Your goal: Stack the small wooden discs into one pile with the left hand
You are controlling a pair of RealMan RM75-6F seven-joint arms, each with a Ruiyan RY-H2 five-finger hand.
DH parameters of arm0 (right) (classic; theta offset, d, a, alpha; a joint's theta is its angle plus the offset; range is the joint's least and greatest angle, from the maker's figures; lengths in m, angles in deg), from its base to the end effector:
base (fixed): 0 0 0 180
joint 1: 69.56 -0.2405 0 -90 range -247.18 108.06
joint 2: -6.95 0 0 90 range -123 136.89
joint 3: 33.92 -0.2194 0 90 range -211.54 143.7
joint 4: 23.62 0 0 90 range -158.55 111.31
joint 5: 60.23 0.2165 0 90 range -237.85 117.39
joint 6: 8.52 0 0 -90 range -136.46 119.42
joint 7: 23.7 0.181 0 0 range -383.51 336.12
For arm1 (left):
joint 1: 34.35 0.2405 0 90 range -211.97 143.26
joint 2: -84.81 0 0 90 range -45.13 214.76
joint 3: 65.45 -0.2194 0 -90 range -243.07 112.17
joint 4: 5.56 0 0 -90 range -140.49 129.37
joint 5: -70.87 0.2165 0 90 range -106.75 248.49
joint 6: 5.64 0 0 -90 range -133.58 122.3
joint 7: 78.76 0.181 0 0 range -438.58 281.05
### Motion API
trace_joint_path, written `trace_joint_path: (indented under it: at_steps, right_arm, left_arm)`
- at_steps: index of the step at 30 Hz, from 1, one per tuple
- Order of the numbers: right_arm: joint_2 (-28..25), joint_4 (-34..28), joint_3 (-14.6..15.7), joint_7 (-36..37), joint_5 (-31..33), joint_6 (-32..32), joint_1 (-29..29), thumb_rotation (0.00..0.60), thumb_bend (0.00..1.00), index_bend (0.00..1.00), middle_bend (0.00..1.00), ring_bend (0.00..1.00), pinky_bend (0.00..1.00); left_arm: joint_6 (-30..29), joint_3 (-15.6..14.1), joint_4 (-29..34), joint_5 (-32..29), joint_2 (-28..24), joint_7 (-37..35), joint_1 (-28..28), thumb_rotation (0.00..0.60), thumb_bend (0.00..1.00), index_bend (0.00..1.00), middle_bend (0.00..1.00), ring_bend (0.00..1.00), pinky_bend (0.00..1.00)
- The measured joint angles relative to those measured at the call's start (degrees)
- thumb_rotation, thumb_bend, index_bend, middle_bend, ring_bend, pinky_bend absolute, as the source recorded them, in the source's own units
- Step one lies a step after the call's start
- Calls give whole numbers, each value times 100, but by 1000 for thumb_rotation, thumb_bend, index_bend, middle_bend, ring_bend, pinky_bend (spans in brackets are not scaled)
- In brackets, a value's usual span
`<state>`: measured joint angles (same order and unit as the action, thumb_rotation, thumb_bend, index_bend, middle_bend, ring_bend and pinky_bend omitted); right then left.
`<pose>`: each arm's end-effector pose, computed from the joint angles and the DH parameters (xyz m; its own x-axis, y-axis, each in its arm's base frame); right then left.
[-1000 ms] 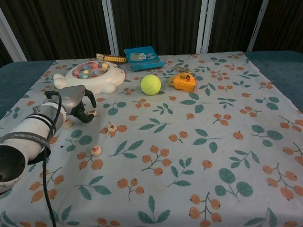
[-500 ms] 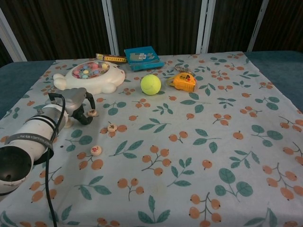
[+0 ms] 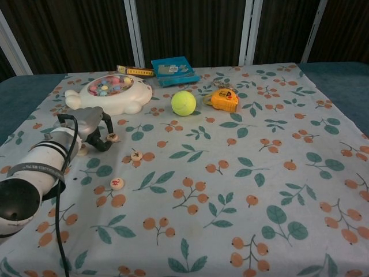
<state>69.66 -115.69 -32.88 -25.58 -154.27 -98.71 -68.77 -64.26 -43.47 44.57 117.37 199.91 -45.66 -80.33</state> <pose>-0.2793 -0.1728 0.1375 0.4550 -0.0188 0.8903 -0.8894 -0.0580 0.4534 -0.1600 0.4069 -0.0767 0.4556 0.1898 0.8697 0.8796 0.0542 -0.4727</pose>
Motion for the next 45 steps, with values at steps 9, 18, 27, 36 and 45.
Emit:
trace_joint_path:
  at_steps: [9,18,27,36,45]
  right_arm:
    - [9,0,1,-30,-12,7,-1,600,205,0,0,0,43]
    - [31,-1,8,-134,-22,36,-8,600,205,0,0,0,43]
    - [50,-22,41,-221,-89,97,-40,600,205,0,0,0,43]
    - [46,-10,72,-174,-159,58,-31,600,205,0,0,0,43]
    - [49,0,65,-149,-156,46,-30,600,205,0,0,0,43]
  left_arm:
    - [-168,-35,274,241,-111,-173,60,600,390,537,1000,1000,1000]
    - [-393,-71,1378,374,-703,-213,305,600,391,537,1000,1000,1000]
    - [-614,-268,3054,149,-1825,-6,815,600,392,535,1000,1000,1000]
    - [-680,-647,3217,-81,-2031,84,1047,600,390,523,1000,1000,1000]
    - [-656,-706,2910,-54,-1943,-69,1035,600,391,513,1000,1000,1000]
